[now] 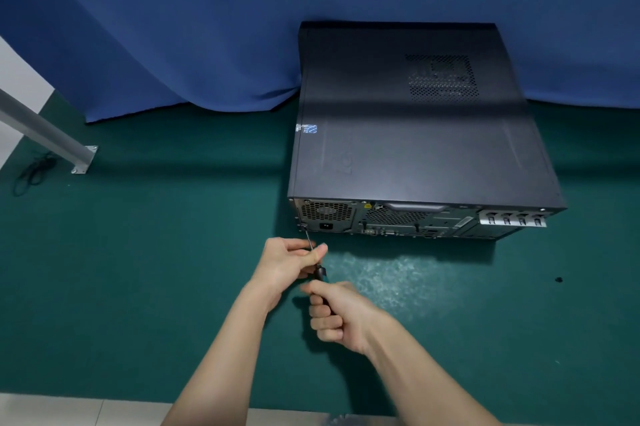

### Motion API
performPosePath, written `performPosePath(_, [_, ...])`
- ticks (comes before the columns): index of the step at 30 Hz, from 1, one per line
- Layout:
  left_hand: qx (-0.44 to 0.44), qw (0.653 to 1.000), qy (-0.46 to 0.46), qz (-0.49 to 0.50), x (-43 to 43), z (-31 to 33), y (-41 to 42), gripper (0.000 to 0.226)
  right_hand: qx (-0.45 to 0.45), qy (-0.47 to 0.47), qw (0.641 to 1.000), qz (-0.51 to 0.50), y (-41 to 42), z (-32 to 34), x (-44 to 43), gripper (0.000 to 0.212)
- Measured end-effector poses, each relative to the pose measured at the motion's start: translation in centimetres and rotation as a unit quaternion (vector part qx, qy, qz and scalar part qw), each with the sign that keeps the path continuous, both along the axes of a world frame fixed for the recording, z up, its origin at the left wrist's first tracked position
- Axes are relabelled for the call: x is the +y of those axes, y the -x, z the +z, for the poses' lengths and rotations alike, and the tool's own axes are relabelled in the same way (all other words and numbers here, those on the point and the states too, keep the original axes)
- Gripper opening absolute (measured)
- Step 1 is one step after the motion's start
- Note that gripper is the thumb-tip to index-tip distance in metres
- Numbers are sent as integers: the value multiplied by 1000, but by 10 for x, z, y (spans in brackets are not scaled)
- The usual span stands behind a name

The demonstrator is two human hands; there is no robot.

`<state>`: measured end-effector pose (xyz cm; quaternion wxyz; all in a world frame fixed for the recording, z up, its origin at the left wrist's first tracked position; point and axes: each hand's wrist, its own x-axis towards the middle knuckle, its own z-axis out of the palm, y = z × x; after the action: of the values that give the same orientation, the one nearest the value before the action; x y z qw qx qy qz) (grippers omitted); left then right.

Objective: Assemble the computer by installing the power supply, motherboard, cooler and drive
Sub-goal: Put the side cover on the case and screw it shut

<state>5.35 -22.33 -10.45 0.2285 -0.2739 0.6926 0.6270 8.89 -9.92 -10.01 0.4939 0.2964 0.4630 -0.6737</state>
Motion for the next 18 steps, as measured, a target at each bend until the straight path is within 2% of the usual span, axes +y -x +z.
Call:
performPosePath(3, [6,994,104,16,14,-6,-2,27,93,-112,988,54,-7,1,30,37])
performPosePath(5, [3,988,155,15,31,-8,-6,30,159,-182,969,45,-17,2,56,40])
performPosePath(6, [1,986,168,1,42,-9,-8,28,204,-234,950,32,-22,1,71,40])
performPosePath(9, [-5,983,173,-53,85,-9,-15,17,311,-425,850,14,-36,-4,129,27])
performPosePath(13, [6,983,147,-109,148,-9,-20,13,340,-567,750,-17,-42,-14,210,15])
performPosePath(15, [7,984,132,-123,176,-12,-24,11,310,-614,724,-42,-36,-17,246,20])
performPosePath(18, [2,982,127,-139,207,-16,-27,13,292,-637,711,-65,-19,-19,287,19])
